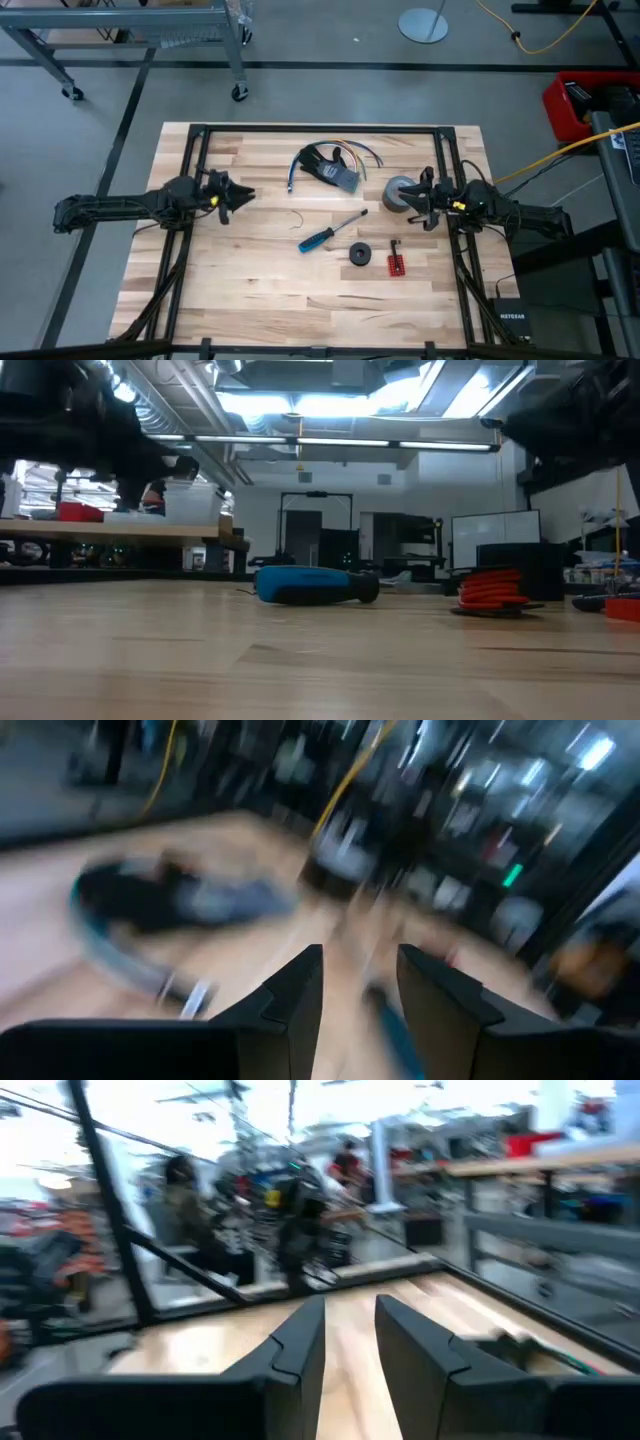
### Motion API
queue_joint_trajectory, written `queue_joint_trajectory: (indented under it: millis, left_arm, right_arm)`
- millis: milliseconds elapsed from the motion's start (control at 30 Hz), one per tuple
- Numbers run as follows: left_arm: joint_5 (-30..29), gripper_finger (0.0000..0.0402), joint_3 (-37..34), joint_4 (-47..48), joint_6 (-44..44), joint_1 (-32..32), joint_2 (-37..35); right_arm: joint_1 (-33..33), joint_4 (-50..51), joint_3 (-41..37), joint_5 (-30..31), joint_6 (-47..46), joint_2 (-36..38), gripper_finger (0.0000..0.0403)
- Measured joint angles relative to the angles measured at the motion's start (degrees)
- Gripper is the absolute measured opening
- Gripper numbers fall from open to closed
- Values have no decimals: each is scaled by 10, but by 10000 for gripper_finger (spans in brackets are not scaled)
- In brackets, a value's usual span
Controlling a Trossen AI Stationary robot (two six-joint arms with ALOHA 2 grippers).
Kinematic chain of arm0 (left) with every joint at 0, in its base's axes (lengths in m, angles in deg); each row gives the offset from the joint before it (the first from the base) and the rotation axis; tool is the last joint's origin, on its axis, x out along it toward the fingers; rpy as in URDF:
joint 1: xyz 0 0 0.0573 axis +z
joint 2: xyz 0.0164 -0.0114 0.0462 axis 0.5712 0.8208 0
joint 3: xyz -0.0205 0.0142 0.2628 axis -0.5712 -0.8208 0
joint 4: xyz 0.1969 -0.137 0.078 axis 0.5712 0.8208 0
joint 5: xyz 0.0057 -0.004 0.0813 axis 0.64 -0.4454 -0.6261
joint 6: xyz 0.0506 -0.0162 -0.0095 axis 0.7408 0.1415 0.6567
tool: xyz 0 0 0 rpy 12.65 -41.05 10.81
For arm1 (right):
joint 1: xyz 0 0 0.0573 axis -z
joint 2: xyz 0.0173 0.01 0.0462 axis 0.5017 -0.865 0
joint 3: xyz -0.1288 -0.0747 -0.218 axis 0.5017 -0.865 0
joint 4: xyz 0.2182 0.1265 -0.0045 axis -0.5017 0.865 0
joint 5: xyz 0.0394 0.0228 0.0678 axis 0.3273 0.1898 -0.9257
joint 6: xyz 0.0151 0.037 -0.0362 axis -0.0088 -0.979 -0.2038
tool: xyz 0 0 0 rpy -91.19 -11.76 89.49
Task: Coil cords
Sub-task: Uncoil the red wire from the spool
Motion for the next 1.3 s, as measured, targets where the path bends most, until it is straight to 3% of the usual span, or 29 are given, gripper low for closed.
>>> queue_joint_trajectory:
  millis: [67,233,500,667,800,933,1133,1300]
  left_arm:
    - [0,123,0,-57,-5,0,0]
    - [0,123,0,-136,-26,0,0]
    - [5,123,0,-115,-170,-1,0]
    - [11,123,0,-88,-194,-1,1]
    - [11,123,0,-90,-190,-1,1]
    - [11,123,0,-91,-190,-1,1]
    - [11,123,0,-81,-183,-1,1]
    - [11,123,0,-71,-162,-1,1]
  right_arm:
    - [0,-17,0,-23,1,0,97]
    - [0,-76,1,-10,-23,-1,97]
    - [0,-126,2,4,-60,-1,97]
    - [0,-111,14,6,-137,-37,97]
    - [0,-91,76,-2,-139,-103,97]
    - [0,-9,165,-22,-102,-185,97]
    - [0,238,291,-21,-91,-323,97]
    - [0,272,319,-45,-144,-440,97]
